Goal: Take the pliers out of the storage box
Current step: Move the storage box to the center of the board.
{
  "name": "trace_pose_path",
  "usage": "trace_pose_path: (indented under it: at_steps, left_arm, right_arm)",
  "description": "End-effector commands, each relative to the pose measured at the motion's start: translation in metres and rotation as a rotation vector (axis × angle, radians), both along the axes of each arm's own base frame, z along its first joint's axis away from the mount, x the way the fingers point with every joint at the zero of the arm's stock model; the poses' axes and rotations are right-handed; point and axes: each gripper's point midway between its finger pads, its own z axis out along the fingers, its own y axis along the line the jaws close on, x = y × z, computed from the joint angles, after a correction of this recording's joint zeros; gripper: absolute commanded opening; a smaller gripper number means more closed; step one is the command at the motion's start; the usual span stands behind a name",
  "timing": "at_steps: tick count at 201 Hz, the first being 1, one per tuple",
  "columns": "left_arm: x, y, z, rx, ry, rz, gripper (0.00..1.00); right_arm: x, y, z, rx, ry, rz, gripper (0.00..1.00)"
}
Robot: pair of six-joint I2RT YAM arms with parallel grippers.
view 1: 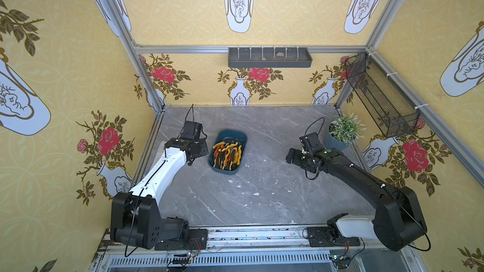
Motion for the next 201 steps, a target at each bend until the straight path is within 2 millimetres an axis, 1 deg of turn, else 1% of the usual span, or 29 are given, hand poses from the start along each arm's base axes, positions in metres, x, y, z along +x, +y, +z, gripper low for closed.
trace_pose_path:
  at_steps: [1, 29, 64, 94, 104, 118, 137, 158, 186, 201]
  left_arm:
    - [0.004, -0.005, -0.008, 0.026, 0.039, -0.088, 0.37]
    - [0.014, -0.015, -0.022, -0.008, 0.067, -0.108, 0.37]
    - [0.021, -0.026, -0.056, -0.046, 0.148, -0.116, 0.36]
    - [0.024, -0.035, -0.070, -0.060, 0.158, -0.116, 0.35]
    - [0.023, -0.035, -0.076, -0.054, 0.171, -0.113, 0.34]
    - [0.021, -0.034, -0.081, -0.043, 0.185, -0.101, 0.31]
    - [0.017, -0.033, -0.081, -0.036, 0.181, -0.093, 0.28]
    - [0.012, -0.031, -0.088, -0.028, 0.208, -0.091, 0.18]
    - [0.000, -0.032, -0.096, -0.047, 0.229, -0.078, 0.09]
    - [-0.009, -0.034, -0.095, -0.061, 0.225, -0.070, 0.06]
  right_arm:
    - [0.005, 0.006, -0.002, 0.038, -0.018, -0.008, 0.96]
    - [0.004, 0.008, -0.008, 0.046, -0.004, -0.006, 0.96]
    - [-0.001, 0.008, -0.017, 0.051, 0.011, -0.007, 0.96]
    - [-0.004, 0.008, -0.023, 0.057, 0.023, -0.006, 0.97]
    - [-0.005, 0.008, -0.026, 0.056, 0.027, -0.006, 0.97]
    - [-0.006, 0.008, -0.029, 0.058, 0.035, -0.006, 0.97]
    - [-0.008, 0.009, -0.032, 0.064, 0.040, -0.005, 0.97]
    - [-0.007, 0.010, -0.034, 0.068, 0.041, -0.004, 0.97]
    - [-0.007, 0.010, -0.036, 0.072, 0.044, -0.008, 0.96]
    - [-0.008, 0.010, -0.036, 0.076, 0.044, -0.006, 0.96]
